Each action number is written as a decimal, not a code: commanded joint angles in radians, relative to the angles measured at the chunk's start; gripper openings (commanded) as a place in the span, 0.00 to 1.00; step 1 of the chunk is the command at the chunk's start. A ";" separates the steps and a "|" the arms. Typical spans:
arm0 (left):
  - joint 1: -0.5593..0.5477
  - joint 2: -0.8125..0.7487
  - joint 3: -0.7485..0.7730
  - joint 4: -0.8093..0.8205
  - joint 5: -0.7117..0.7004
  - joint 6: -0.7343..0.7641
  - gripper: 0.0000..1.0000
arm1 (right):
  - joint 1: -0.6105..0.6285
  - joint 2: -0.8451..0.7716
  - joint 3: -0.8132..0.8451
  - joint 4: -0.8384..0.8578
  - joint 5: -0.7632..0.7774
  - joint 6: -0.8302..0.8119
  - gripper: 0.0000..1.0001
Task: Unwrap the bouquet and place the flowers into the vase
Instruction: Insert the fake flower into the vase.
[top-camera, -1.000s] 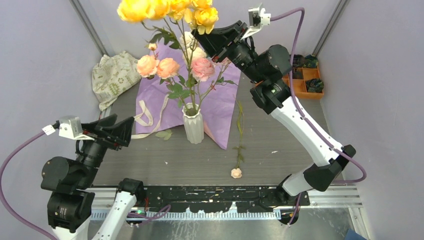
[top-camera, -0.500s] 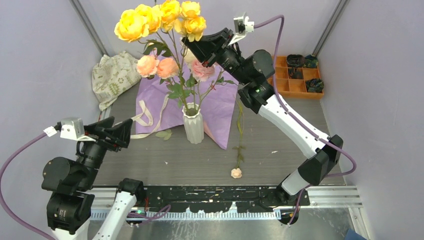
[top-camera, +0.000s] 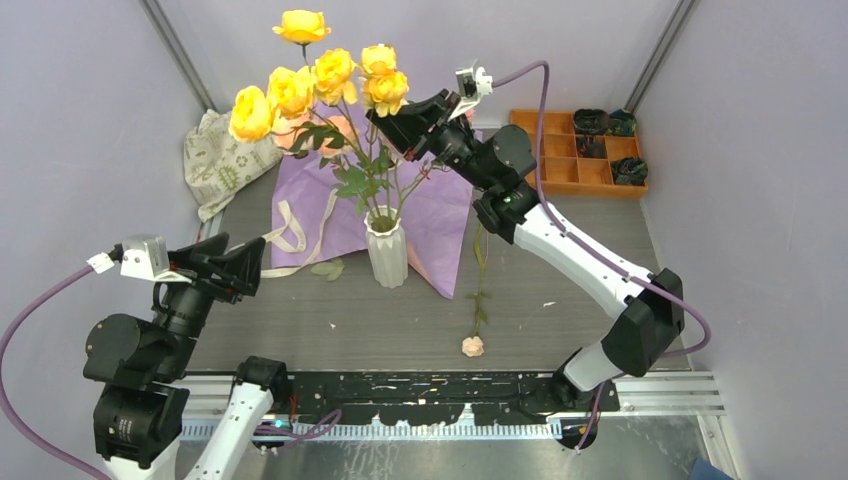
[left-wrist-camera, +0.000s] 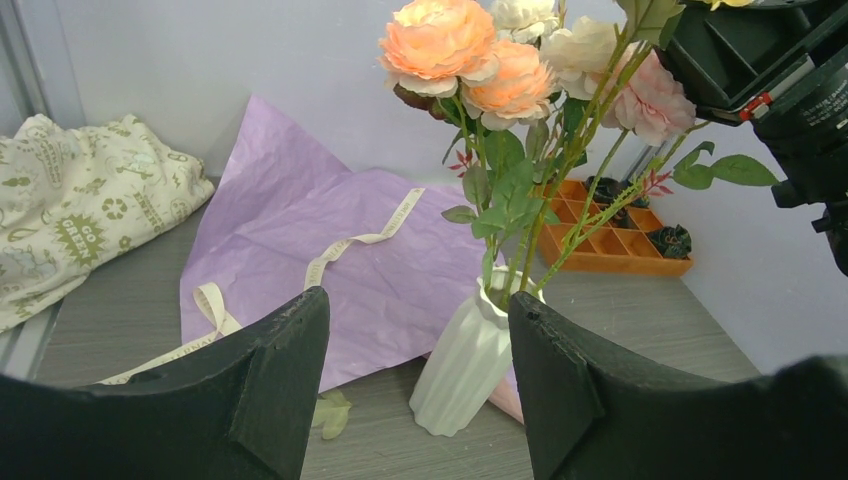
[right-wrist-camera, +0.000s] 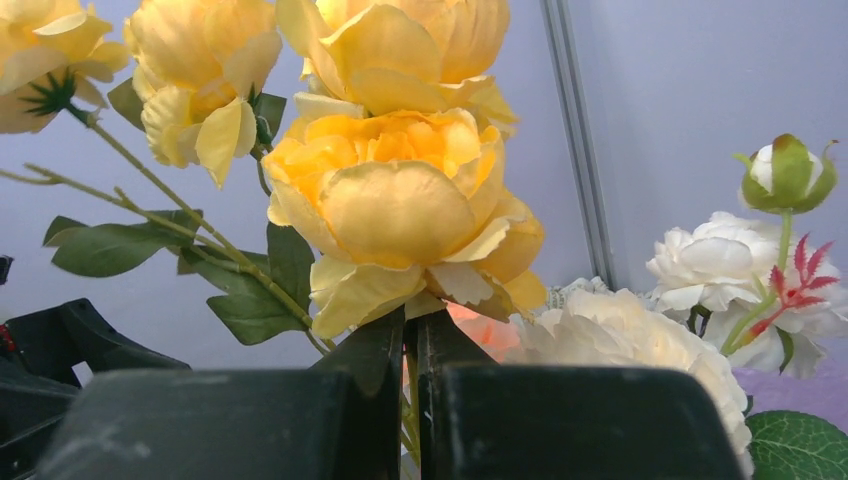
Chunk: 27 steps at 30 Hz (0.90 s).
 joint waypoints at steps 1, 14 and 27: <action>0.004 -0.008 0.002 0.030 0.002 0.007 0.67 | 0.006 -0.076 -0.037 0.061 -0.019 0.036 0.01; 0.004 -0.001 -0.009 0.063 0.040 -0.043 0.67 | 0.006 -0.233 -0.182 -0.085 0.017 0.021 0.56; 0.003 -0.001 -0.013 0.067 0.048 -0.053 0.67 | 0.013 -0.251 -0.235 -0.186 0.008 0.065 0.68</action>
